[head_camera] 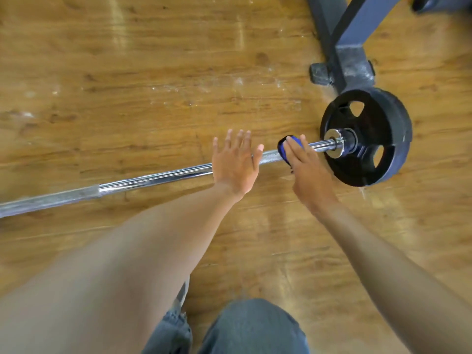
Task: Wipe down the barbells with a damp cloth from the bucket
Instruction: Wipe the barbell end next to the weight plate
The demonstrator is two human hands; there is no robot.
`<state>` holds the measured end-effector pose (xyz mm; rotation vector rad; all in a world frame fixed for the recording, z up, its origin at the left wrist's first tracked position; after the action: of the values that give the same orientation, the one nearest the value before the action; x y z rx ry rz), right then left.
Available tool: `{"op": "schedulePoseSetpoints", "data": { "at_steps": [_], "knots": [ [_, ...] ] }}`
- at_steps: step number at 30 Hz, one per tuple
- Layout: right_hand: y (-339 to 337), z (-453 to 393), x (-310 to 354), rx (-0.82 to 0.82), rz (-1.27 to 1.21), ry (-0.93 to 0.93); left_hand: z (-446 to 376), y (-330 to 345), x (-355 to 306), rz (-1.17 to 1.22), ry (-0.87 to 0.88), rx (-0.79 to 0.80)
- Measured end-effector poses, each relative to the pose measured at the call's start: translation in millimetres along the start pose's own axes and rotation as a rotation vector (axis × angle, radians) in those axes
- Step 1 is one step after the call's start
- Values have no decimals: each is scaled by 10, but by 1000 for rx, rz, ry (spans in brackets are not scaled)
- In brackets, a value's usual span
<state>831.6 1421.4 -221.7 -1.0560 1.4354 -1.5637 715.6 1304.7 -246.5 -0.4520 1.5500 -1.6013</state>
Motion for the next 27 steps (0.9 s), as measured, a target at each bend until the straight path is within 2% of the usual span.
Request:
{"op": "schedulePoseSetpoints", "data": {
  "at_steps": [3, 4, 9, 17, 21, 27],
  "knots": [
    [-6, 214, -484, -10, -44, 323, 219, 49, -60, 8, 23, -25],
    [-20, 308, -492, -26, -29, 367, 296, 50, -83, 10, 32, -46],
    [13, 741, -198, -12, -9, 191, 663, 92, -192, 33, 90, -134],
    [-122, 766, -525, 7, 92, 163, 1125, 256, -336, -6, 151, -176],
    [-92, 1196, -487, -36, 34, 202, 1220, 258, -359, 34, 125, -200],
    [-57, 866, -548, 42, 14, 156, 1178, 272, -335, 28, 139, -172]
  ]
}}
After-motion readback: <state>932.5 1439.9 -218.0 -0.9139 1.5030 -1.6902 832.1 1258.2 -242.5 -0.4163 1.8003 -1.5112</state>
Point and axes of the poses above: each hand's wrist, its own z-axis away from the middle knuckle, its own y-axis out of the palm, x = y × z, the point moved 9 cm from there along -z, towards the middle knuckle, and after that the axes turned 3 degrees about z, right-handed, at the moved point
